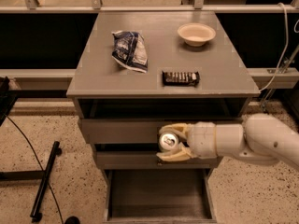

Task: Place green can into bottom drawer

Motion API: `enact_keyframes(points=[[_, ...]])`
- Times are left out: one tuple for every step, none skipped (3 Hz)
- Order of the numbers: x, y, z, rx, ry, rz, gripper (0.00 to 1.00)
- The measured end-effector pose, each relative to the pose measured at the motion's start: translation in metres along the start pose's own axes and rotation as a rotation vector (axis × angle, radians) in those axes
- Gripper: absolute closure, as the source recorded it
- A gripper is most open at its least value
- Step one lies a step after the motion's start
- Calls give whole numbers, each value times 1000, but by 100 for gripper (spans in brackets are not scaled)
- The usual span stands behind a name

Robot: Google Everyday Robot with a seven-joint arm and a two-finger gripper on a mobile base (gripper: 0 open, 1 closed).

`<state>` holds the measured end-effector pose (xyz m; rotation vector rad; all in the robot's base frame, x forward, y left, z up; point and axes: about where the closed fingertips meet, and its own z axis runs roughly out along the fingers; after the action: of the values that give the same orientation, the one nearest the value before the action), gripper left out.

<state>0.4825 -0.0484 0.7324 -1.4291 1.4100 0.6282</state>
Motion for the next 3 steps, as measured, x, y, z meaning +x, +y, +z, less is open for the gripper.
enact_keyframes(points=[[45,18,-4,45,-49,-28,100],[50,20,-2,44,-59,-36,100],[86,28,7,32,-39,51,100]])
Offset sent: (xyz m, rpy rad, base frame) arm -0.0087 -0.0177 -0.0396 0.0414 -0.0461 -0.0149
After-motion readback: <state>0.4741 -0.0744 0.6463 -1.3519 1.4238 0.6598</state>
